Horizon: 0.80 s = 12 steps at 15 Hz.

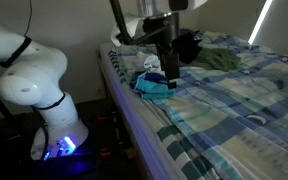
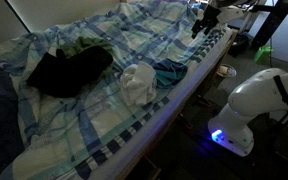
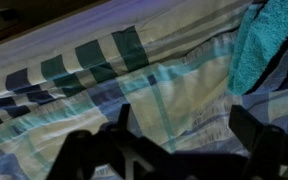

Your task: Put the white towel on the blue towel

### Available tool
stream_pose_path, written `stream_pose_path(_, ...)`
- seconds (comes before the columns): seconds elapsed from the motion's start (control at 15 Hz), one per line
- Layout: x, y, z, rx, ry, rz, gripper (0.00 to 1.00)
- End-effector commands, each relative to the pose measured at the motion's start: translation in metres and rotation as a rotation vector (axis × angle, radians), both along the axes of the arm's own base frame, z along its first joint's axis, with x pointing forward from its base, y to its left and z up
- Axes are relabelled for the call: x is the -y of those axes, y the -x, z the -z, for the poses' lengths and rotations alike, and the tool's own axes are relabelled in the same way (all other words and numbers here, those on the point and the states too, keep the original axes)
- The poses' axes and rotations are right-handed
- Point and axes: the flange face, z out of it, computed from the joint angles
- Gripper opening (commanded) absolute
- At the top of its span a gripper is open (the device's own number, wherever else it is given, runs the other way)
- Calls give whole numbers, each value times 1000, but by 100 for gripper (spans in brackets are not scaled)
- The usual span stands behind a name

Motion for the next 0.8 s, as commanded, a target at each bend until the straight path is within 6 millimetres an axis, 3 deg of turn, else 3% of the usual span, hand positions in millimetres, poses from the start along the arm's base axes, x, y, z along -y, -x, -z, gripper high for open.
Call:
stream_pose_path(0.0, 1, 0, -1, -1, -1, 1, 100)
stream_pose_path(0.2, -3, -1, 0, -3, -24, 0, 100)
stream_pose_path(0.73, -47, -11, 15, -64, -26, 5, 100)
